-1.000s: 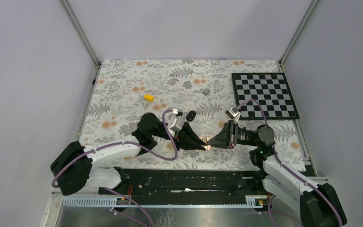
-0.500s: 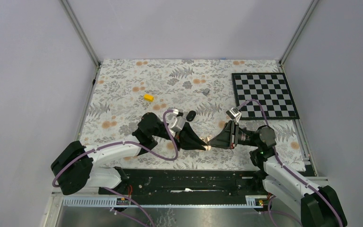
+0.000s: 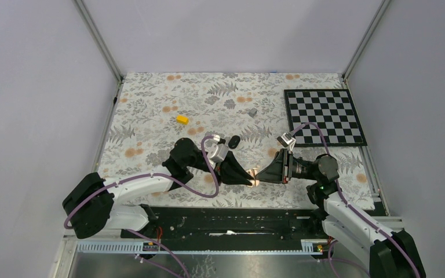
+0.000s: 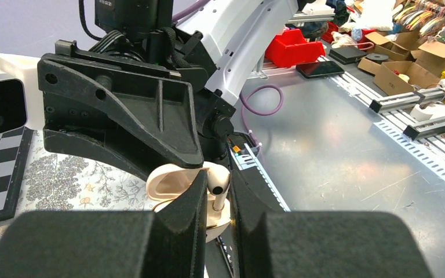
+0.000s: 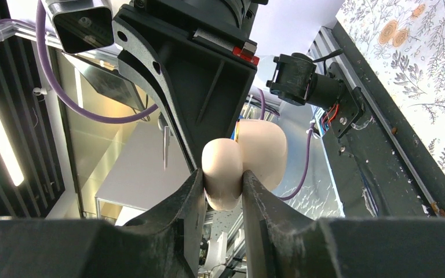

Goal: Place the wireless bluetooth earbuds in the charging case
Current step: Place the earbud in the charging case.

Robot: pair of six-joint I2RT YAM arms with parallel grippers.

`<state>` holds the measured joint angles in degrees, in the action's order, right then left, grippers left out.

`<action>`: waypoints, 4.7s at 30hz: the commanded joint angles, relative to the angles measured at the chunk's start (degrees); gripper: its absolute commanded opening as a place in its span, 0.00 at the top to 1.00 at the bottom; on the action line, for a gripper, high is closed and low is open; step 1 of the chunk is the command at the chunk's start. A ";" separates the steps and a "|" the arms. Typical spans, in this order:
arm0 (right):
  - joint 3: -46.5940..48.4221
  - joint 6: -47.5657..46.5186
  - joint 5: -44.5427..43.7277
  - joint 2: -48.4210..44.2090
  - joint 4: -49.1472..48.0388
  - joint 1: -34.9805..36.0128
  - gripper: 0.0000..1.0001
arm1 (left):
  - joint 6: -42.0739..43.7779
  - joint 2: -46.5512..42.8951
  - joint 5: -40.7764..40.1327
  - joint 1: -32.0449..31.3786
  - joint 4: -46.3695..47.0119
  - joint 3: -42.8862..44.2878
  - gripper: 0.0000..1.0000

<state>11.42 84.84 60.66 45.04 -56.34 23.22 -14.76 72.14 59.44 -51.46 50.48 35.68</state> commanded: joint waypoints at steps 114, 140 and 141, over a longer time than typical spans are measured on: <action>-0.98 5.20 -5.76 1.88 -9.89 -0.24 1.00 | -1.66 -5.42 -33.67 -4.26 16.70 -10.59 1.00; -4.39 16.59 -12.15 4.26 -22.09 -0.29 1.00 | -3.54 -1.48 -34.09 -4.26 25.77 -10.44 1.00; -4.39 16.52 -12.14 4.26 -22.12 -0.21 1.00 | -3.52 -1.15 -34.11 -4.26 26.04 -10.25 1.00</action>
<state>6.74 100.88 49.93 50.22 -74.15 23.20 -18.02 69.84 25.43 -55.48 72.03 24.49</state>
